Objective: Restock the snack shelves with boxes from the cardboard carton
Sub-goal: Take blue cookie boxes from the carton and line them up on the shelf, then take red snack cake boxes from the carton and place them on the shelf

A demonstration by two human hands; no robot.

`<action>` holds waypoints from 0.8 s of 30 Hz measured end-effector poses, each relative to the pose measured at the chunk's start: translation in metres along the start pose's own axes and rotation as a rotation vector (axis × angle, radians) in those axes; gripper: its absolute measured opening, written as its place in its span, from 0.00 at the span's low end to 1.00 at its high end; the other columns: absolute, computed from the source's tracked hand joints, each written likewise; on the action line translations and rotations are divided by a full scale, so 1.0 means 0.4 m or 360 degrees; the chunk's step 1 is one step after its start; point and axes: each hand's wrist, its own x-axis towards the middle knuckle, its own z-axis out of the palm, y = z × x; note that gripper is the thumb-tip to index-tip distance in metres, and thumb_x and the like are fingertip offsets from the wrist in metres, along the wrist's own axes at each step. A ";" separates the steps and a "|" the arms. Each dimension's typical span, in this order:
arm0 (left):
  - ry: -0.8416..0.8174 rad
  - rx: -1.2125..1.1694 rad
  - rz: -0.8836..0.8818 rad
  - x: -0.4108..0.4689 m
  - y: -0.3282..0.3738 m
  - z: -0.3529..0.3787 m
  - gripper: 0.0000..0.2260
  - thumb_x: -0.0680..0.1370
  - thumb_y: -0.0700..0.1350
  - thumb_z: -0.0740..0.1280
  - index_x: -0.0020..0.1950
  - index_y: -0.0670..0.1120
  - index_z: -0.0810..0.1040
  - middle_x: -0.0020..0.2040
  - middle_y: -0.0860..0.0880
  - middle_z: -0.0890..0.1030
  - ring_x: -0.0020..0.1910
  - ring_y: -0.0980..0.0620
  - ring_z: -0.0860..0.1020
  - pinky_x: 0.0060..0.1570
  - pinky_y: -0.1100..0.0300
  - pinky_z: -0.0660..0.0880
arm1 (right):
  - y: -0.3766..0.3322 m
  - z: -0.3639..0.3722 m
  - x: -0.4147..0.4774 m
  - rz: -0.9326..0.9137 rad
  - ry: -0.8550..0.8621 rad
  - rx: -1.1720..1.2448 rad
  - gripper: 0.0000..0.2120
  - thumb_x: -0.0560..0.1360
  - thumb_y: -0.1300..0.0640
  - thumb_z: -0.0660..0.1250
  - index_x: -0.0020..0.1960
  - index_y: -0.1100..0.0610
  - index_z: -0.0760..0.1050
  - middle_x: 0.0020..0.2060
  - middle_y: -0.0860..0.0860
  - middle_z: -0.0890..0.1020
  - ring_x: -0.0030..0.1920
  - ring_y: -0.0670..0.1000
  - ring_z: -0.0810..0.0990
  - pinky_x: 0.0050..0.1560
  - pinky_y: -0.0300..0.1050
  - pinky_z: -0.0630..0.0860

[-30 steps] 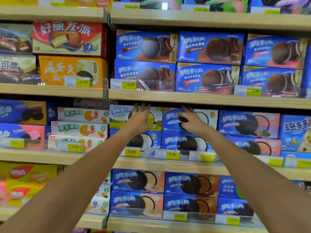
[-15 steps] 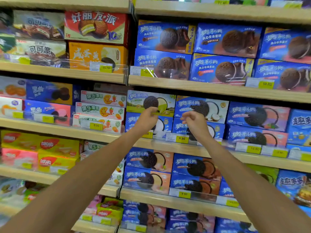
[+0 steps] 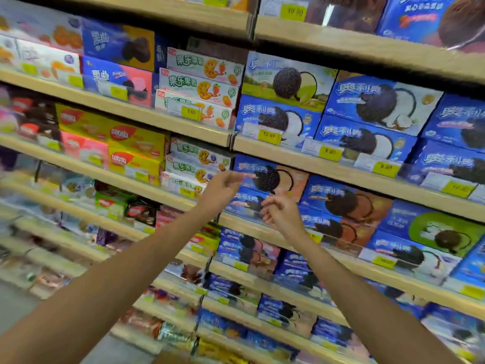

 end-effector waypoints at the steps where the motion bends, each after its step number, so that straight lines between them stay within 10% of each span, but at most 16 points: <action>1: 0.0014 0.0022 -0.0050 -0.012 -0.030 -0.001 0.13 0.81 0.39 0.58 0.64 0.42 0.74 0.62 0.45 0.76 0.56 0.51 0.73 0.51 0.63 0.67 | 0.014 0.021 -0.002 -0.0009 -0.0066 -0.0026 0.16 0.77 0.68 0.56 0.39 0.53 0.75 0.33 0.53 0.80 0.29 0.42 0.76 0.34 0.36 0.73; 15: 0.0630 0.0057 -0.1005 -0.295 -0.380 0.140 0.15 0.81 0.44 0.60 0.67 0.44 0.71 0.63 0.47 0.74 0.59 0.49 0.74 0.59 0.56 0.70 | 0.300 0.212 -0.013 0.0063 -0.1135 -0.0099 0.10 0.79 0.64 0.56 0.53 0.61 0.76 0.37 0.50 0.80 0.35 0.45 0.77 0.34 0.31 0.72; 24: 0.1094 -0.0101 -0.1643 -0.680 -0.527 0.271 0.24 0.76 0.46 0.64 0.70 0.38 0.67 0.68 0.43 0.71 0.69 0.45 0.69 0.64 0.61 0.63 | 0.505 0.383 -0.147 0.0022 -0.1747 -0.0322 0.10 0.75 0.67 0.58 0.44 0.55 0.75 0.44 0.57 0.80 0.40 0.50 0.77 0.44 0.44 0.77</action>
